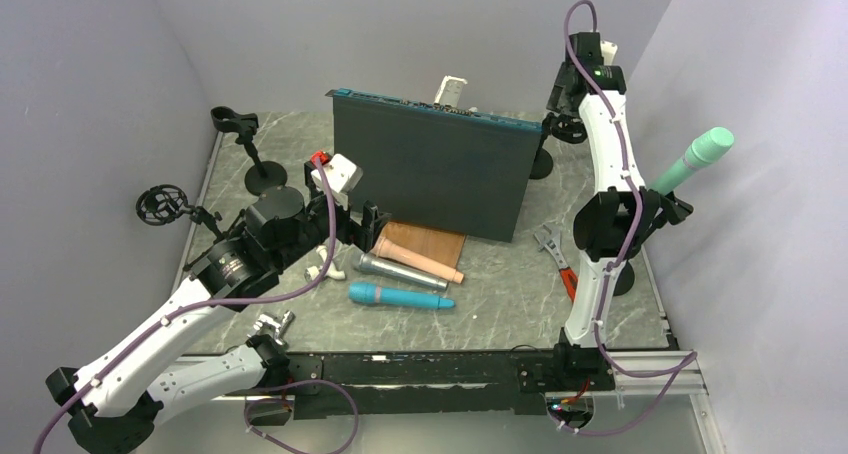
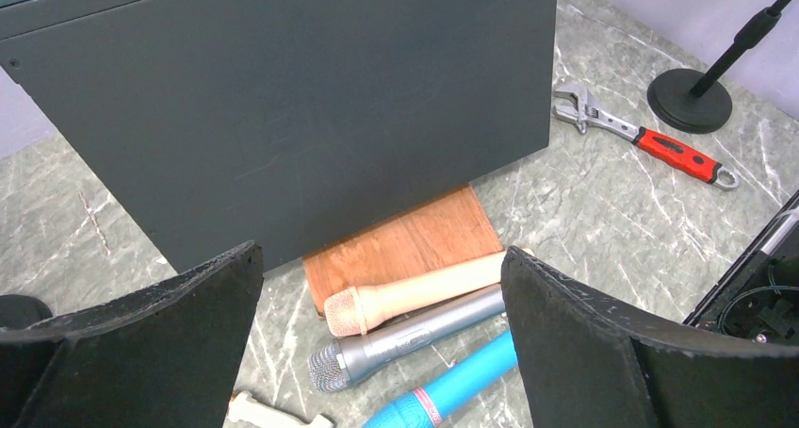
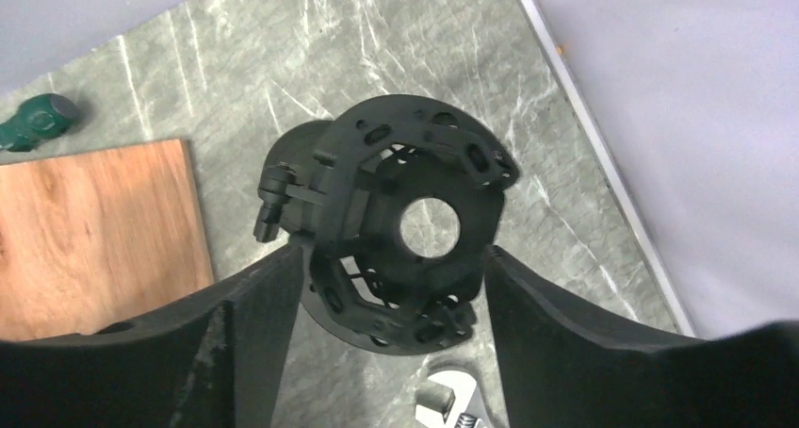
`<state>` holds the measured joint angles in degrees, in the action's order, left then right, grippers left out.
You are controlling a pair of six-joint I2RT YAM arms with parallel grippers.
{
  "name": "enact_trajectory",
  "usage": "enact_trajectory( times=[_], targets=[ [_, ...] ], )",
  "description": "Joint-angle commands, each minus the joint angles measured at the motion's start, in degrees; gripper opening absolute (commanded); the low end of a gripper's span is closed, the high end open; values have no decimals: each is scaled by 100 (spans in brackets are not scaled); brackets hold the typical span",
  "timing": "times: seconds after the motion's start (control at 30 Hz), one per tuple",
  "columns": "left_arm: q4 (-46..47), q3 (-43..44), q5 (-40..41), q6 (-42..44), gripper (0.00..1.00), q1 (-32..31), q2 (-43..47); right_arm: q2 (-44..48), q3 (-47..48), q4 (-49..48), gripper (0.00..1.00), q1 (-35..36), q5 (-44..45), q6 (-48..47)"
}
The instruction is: Remove the microphone from the stand
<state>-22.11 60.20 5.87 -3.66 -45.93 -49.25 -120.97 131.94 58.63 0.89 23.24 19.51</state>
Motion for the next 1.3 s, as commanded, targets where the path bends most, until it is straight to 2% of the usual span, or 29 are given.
enact_trajectory(
  times=[0.0,0.23,0.47,0.63,0.73,0.83,0.9,1.07,1.27],
  targets=[
    [213,-1,-76,-20,99,17,39,387,626,271,76,-18,-66,-143],
    [230,-15,-165,-62,99,16,52,1849,51,432,83,106,-225,-289],
    [265,-43,-305,-134,99,19,24,4236,-1968,34,84,297,-1001,-407],
    [274,-58,-388,-178,99,19,-27,5961,-3304,-270,94,297,-1503,-656],
    [276,-44,-440,-200,99,14,-23,6751,-3881,-290,96,293,-1035,-719],
    [321,-64,-469,-213,99,14,43,7217,-4289,-195,96,298,-11,-583],
    [339,-95,-464,-218,99,14,81,7247,-4325,18,96,299,722,-383],
    [333,-93,-431,-205,99,15,66,7110,-4349,171,95,294,1917,-3],
    [325,-106,-336,-170,99,14,65,6976,-4982,-720,92,282,2742,-13]
  ],
)
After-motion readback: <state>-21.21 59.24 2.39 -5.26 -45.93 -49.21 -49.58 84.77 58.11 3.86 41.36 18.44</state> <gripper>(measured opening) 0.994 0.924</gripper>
